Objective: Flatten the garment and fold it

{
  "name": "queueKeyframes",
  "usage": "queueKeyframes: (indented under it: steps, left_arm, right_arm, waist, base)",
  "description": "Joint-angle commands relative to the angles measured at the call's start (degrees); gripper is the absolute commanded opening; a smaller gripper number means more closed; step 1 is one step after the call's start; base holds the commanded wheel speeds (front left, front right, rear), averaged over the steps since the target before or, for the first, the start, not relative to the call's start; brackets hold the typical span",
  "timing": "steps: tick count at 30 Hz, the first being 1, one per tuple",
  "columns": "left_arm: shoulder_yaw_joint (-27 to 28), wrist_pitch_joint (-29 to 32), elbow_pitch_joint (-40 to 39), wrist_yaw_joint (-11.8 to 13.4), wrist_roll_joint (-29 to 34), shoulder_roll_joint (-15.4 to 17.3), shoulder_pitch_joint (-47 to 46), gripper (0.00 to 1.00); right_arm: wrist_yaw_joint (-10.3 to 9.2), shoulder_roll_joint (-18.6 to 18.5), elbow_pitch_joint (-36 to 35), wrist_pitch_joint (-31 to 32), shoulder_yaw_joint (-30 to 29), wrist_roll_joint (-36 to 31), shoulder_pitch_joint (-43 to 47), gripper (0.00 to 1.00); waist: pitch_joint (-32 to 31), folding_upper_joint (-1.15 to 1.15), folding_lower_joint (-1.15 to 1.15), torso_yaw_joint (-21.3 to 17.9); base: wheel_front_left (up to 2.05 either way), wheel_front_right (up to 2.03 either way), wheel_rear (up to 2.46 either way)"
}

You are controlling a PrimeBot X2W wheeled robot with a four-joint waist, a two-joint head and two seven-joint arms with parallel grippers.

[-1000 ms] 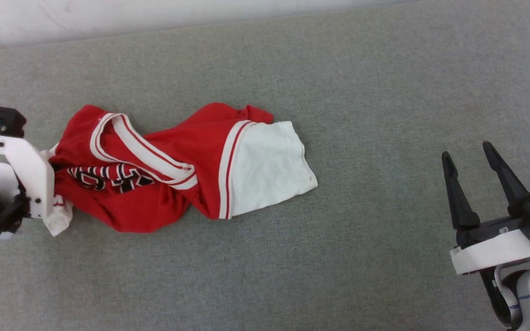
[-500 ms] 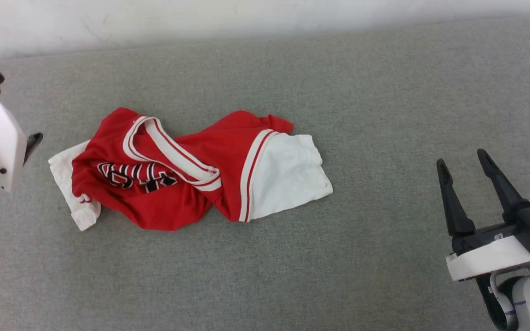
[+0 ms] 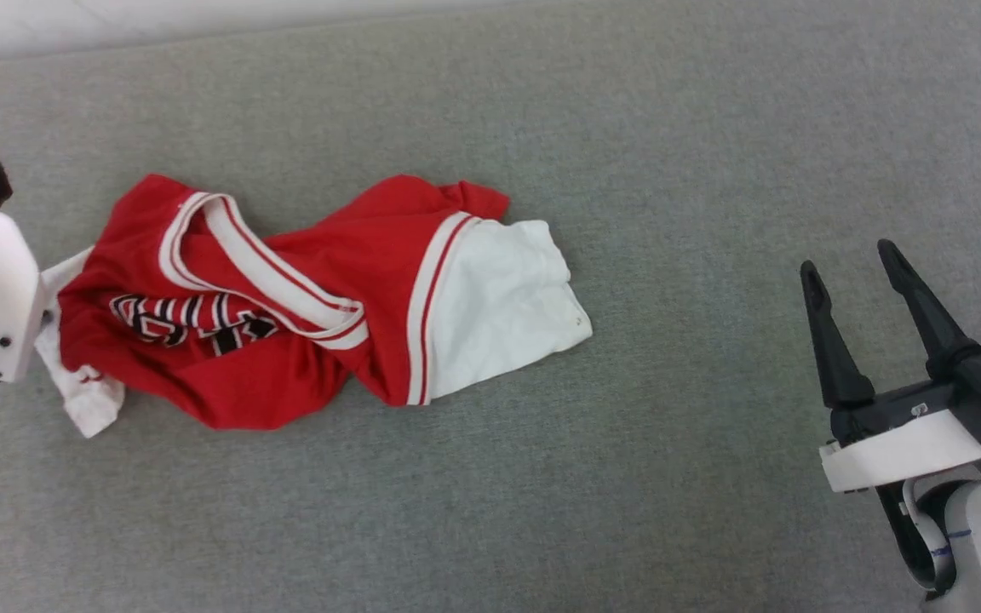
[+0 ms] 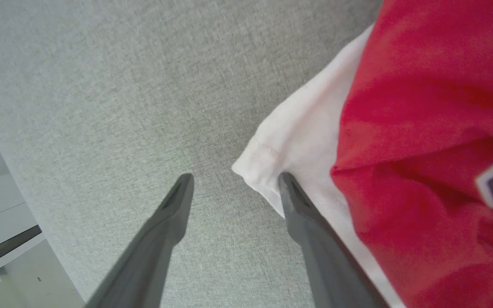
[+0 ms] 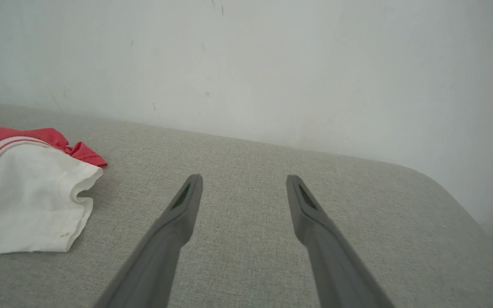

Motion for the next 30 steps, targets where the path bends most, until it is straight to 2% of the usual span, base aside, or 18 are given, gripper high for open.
queueKeyframes:
  steps: [1, 5, 6, 7, 11, 14, 20, 24, 30]
  left_arm:
    - [-0.4, 0.4, 0.5, 0.2, 0.4, 0.0, -0.9, 1.0]
    - [-0.7, 1.6, 3.0, -1.1, -1.1, -1.4, 0.1, 1.0]
    - [-0.8, 1.9, 3.4, -1.5, -1.5, -1.8, 0.4, 0.44]
    - [-1.1, 2.3, 3.8, -2.0, -1.8, -2.2, 0.6, 0.0]
    - [-1.0, 0.4, 4.4, -3.2, -1.5, -2.8, 0.1, 0.0]
    - [-0.3, -3.7, 4.3, -3.7, -0.7, -2.3, -0.7, 0.0]
    - [0.5, -11.2, 2.1, -4.2, 0.5, -0.5, 0.1, 0.0]
    - [0.3, -14.1, -0.1, -3.9, 1.0, 0.1, 1.8, 0.0]
    - [0.0, -16.0, -3.1, -2.3, 0.7, -0.7, 4.3, 0.0]
  right_arm:
    - [-0.04, 0.0, -0.1, -0.3, -0.1, -0.1, -0.8, 1.0]
    - [-0.04, 0.2, 0.0, -0.3, -0.3, -0.1, -1.1, 1.0]
    - [-0.04, 0.2, 0.1, -0.3, -0.4, -0.1, -1.2, 1.0]
    - [-0.04, 0.2, 0.2, -0.3, -0.5, -0.2, -1.1, 1.0]
    - [-0.04, -0.9, 0.5, -0.3, -0.3, -0.5, -1.6, 1.0]
    - [-0.04, -2.6, 0.5, -0.2, 0.6, -0.5, -2.7, 1.0]
    - [-0.04, -8.3, -1.2, 3.3, 5.7, 1.0, -8.0, 1.0]
    - [-0.04, -13.6, -2.4, 11.5, 13.9, 5.2, -13.0, 1.0]
    - [-0.04, -20.9, -2.1, 31.3, 33.1, 18.9, -25.0, 1.0]
  waist:
    - [1.8, 0.0, -0.01, -1.7]
    - [2.6, 0.0, -0.01, -2.4]
    - [2.6, 0.0, -0.01, -2.4]
    - [2.5, 0.0, -0.01, -2.2]
    - [0.7, 0.0, -0.01, -1.3]
    - [-1.5, 0.0, -0.01, -0.2]
    - [-5.5, 0.0, -0.01, 2.0]
    - [-7.4, 0.0, -0.01, 3.4]
    - [-8.8, 0.0, -0.01, 4.9]
  base:
    - [0.0, 0.0, 0.0]
    - [0.0, 0.0, 0.0]
    - [0.0, 0.0, 0.0]
    - [0.0, 0.0, 0.0]
    - [0.0, 0.0, 0.0]
    - [0.0, 0.0, 0.0]
    - [0.0, 0.0, 0.0]
    - [0.0, 0.0, 0.0]
    - [0.0, 0.0, 0.0]
